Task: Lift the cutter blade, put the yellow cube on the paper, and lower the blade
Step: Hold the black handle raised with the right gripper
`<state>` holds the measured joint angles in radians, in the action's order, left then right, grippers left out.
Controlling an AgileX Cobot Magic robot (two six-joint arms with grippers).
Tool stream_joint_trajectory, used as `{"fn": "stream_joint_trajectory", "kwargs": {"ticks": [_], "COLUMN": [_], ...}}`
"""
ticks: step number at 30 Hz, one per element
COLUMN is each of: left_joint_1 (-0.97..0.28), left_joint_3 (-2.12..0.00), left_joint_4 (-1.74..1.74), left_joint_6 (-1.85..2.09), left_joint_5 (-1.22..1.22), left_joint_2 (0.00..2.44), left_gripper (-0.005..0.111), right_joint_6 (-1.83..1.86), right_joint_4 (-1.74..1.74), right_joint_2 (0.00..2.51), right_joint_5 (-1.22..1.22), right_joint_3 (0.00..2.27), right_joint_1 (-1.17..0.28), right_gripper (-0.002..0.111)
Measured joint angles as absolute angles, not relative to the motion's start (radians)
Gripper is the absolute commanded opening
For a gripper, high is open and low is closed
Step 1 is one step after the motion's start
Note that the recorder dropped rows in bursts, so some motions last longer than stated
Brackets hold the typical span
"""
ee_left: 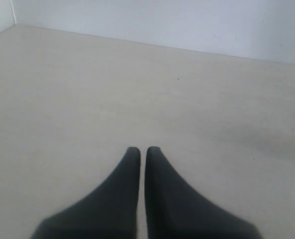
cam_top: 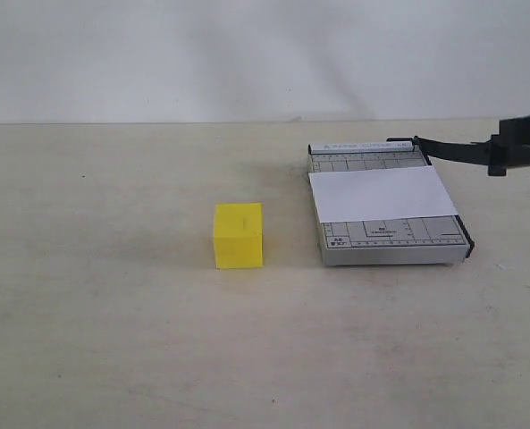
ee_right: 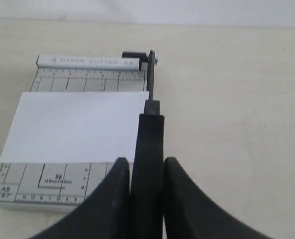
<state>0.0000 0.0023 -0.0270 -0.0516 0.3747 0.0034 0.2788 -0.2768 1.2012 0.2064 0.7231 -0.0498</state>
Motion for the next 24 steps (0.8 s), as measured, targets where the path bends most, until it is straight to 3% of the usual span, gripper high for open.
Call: {"fn": "stream_joint_trajectory", "kwargs": {"ticks": [8,15,17,21,24], "left_joint_1": [0.000,0.000,0.000,0.000,0.000], "left_joint_3": [0.002,0.002,0.002,0.002,0.002], "left_joint_4": [-0.027,-0.027,-0.027,-0.027,-0.027], "left_joint_6": [-0.052,-0.052,-0.052,-0.052,-0.052], "left_joint_5": [0.375,0.375,0.375,0.375,0.375], "left_joint_2": [0.003,0.003,0.003,0.003,0.003], "left_gripper": [0.004,0.004,0.004,0.004,0.004], "right_joint_6": [0.289,0.346,0.353,0.353,0.351], "right_joint_4": [-0.275,-0.276,-0.276,-0.276,-0.270], "right_joint_2": [1.191,1.190,1.184,1.103,0.977], "right_joint_5": [0.112,0.123,0.121,0.212,0.337], "right_joint_3": [0.767,0.767,0.767,0.767,0.767], "right_joint_1": [-0.050,-0.050,-0.050,-0.050,-0.050], "right_gripper": [0.003,0.052,0.058,0.050,0.025]}}
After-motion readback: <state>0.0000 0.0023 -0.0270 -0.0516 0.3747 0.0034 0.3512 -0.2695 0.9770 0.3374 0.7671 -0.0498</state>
